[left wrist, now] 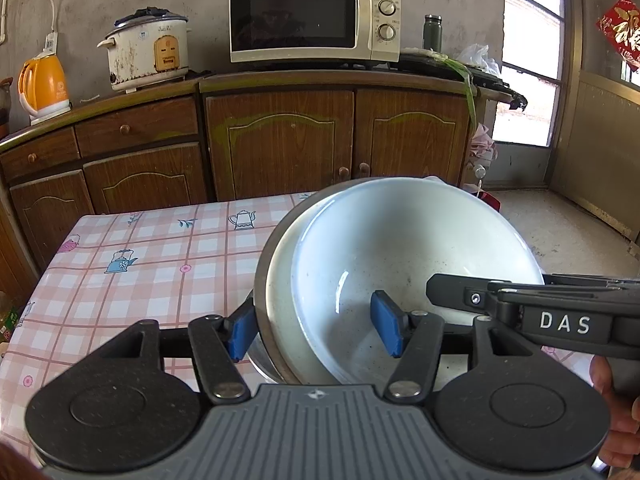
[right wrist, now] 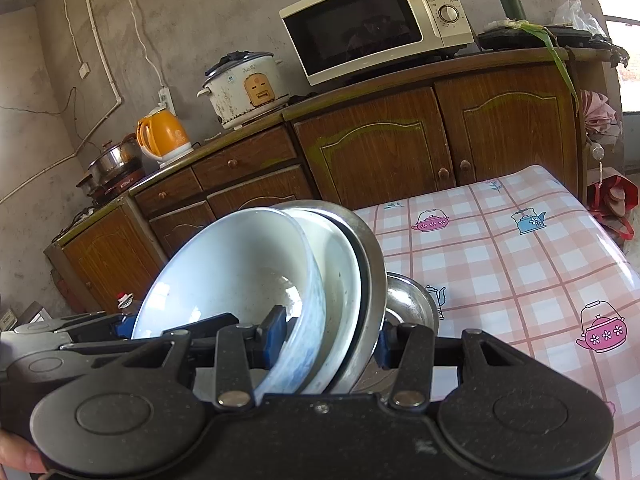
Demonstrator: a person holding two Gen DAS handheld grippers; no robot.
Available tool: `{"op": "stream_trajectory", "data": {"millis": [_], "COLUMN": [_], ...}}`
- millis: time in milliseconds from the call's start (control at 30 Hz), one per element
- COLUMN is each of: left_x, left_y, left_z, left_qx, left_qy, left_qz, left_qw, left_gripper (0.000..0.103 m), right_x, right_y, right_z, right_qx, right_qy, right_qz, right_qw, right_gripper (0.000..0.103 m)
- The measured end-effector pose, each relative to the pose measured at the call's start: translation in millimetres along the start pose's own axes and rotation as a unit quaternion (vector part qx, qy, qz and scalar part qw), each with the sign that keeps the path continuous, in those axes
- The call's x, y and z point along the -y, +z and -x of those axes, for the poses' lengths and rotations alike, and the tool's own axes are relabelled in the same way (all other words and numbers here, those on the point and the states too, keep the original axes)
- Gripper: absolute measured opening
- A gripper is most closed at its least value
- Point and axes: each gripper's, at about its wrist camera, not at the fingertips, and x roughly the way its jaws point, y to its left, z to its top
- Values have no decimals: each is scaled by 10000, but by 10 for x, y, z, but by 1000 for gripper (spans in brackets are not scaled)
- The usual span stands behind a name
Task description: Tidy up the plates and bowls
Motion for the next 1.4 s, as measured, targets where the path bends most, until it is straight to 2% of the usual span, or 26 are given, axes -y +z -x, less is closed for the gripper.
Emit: {"op": "stream_trajectory", "data": {"millis": [600,1400], "left_x": [56,-28], "left_y": [-18,58], "left_z": [-203,-479], "left_qx": [-166,-312], "left_qy": [77,256], "left_qz": [-63,-40], "left_qw": [9998,9992], "left_gripper": [61,62], "right_x": [218,256], "right_y": [7,86], "right_z": [-249,-591], "right_qx": [-73,-230], "right_qy": [21,140], "right_qz": [-144,-115], "right_qw": [9999,9996], "right_gripper": [54,54]}}
